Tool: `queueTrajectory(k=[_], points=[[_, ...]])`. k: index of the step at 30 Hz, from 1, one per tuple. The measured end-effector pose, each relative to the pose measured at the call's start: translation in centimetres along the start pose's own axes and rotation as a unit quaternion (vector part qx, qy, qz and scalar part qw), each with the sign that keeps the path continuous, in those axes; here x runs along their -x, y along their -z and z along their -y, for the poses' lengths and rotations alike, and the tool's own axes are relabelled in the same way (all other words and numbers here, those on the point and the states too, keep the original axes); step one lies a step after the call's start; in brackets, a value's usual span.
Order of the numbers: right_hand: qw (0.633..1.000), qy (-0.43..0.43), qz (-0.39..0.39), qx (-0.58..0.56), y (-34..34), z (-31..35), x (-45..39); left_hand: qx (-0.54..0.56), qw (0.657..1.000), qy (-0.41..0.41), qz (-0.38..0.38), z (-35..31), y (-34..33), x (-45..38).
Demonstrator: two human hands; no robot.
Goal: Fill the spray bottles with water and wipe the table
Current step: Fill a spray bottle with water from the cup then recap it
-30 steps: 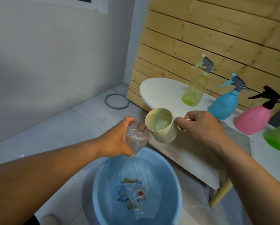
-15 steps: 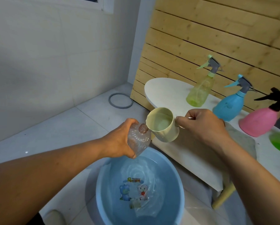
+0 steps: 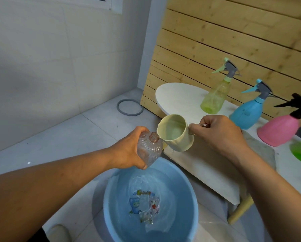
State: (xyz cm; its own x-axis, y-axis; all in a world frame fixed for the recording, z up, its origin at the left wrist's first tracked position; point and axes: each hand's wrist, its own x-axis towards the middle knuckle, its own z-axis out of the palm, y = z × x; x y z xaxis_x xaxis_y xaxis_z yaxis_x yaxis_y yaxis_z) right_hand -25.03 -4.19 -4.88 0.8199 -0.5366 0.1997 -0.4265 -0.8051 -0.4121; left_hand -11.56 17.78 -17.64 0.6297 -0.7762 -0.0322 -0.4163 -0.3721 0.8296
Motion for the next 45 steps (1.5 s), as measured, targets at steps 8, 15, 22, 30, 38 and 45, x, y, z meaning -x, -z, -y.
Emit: queueTrajectory(k=[8, 15, 22, 30, 38, 45], points=[[1.0, 0.007, -0.015, 0.01, 0.0, -0.1, 0.0, 0.0, 1.0, -0.001, 0.001, -0.3, -0.1, 0.2], [0.999, 0.015, -0.032, 0.029, 0.1, 0.0, 0.1, 0.005, 1.0, -0.001, 0.007, -0.2, -0.3, 0.1], [0.998, 0.021, -0.039, 0.039, 0.1, 0.3, 0.3, 0.004, 1.0, -0.005, 0.01, -0.2, -0.3, 0.2], [0.996, 0.032, -0.057, 0.053, 0.1, 0.6, 0.4, 0.006, 1.0, -0.006, 0.01, -0.3, -0.4, 0.4], [0.996, 0.038, -0.058, 0.058, 0.2, 0.8, 0.6, 0.013, 1.0, -0.005, 0.014, -0.4, -0.5, 0.4], [0.997, 0.033, -0.056, 0.052, 0.4, 1.1, 0.7, 0.025, 1.0, -0.003, 0.015, -0.4, -0.6, 0.4]])
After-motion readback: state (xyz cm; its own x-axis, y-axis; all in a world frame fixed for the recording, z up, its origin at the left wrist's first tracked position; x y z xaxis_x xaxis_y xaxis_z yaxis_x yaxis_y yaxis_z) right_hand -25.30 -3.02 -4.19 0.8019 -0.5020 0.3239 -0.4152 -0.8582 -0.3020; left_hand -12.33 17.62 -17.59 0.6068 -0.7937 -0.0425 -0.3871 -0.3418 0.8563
